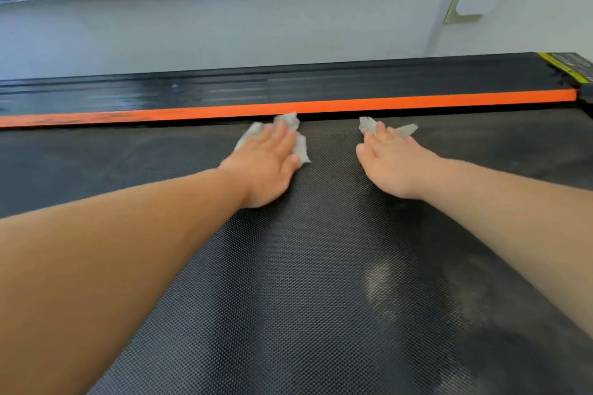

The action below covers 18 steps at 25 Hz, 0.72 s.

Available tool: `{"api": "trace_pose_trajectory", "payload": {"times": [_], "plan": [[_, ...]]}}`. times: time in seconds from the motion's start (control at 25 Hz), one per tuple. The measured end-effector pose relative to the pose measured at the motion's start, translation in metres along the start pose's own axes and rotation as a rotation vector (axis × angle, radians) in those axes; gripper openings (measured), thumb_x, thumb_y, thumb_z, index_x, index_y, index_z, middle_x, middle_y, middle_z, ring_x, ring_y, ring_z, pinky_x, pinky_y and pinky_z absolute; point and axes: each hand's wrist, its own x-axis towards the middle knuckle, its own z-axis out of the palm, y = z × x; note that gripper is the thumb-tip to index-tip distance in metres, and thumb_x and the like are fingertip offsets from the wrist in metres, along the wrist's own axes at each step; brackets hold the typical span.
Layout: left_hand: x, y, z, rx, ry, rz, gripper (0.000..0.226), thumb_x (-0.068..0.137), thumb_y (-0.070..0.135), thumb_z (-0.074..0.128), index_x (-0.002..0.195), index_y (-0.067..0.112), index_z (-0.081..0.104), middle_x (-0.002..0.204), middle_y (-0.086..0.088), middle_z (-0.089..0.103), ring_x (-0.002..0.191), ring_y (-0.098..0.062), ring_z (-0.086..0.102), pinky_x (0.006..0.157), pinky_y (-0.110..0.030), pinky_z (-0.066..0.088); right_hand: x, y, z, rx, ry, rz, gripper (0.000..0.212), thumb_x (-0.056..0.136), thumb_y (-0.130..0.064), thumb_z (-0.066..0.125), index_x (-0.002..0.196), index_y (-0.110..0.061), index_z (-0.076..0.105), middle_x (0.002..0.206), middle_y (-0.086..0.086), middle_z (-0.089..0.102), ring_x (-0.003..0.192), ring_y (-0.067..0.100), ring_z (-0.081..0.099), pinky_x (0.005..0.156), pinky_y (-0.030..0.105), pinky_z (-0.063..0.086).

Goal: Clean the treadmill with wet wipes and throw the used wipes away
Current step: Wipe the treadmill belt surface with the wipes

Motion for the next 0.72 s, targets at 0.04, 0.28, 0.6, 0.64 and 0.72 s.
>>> {"api": "trace_pose_trajectory", "payload": {"times": [0.04,0.28,0.6,0.64,0.72], "plan": [[0.003,-0.013,0.001,0.022,0.014,-0.096,0.065,0.107,0.044,0.013,0.162,0.009,0.009,0.171,-0.013,0.001,0.157,-0.026,-0.001,0.127,-0.043,-0.002,0.005,-0.015,-0.002,0.007,-0.019,-0.051,0.054,0.108,-0.037,0.015,0.146,-0.004,0.037,0.160,0.018,0.024,0.148,0.038,0.023,0.121,0.052,0.020],[0.008,0.000,-0.001,-0.122,0.015,-0.338,0.062,0.107,0.042,0.018,0.157,0.006,0.022,0.169,-0.015,0.011,0.157,-0.030,0.003,0.127,-0.045,-0.002,-0.002,-0.036,0.001,-0.009,-0.006,-0.174,0.052,0.110,-0.032,0.018,0.157,-0.011,0.026,0.167,0.013,0.021,0.149,0.036,0.028,0.122,0.044,0.019],[0.005,0.025,-0.026,-0.237,0.046,0.070,0.043,0.110,0.025,0.034,0.149,0.011,0.044,0.163,-0.004,0.031,0.153,-0.018,0.020,0.125,-0.032,0.014,-0.005,-0.008,-0.006,-0.006,0.142,-0.103,0.053,0.108,-0.039,0.022,0.149,-0.014,0.044,0.160,0.009,0.036,0.150,0.028,0.029,0.122,0.046,0.026],[0.002,0.016,-0.025,-0.227,0.105,0.055,0.041,0.108,0.022,0.037,0.146,0.013,0.049,0.162,-0.002,0.032,0.152,-0.018,0.024,0.124,-0.033,0.019,0.000,-0.012,-0.003,-0.025,0.155,-0.126,0.049,0.106,-0.040,0.026,0.140,-0.016,0.052,0.154,0.007,0.042,0.146,0.029,0.035,0.118,0.047,0.032],[-0.002,0.001,-0.022,-0.160,0.151,-0.004,0.042,0.106,0.017,0.038,0.146,0.018,0.053,0.165,0.003,0.027,0.150,-0.018,0.029,0.123,-0.037,0.026,0.008,-0.016,0.001,-0.055,0.155,-0.140,0.039,0.105,-0.039,0.031,0.120,-0.016,0.058,0.138,0.002,0.051,0.129,0.030,0.050,0.106,0.048,0.044]]}}
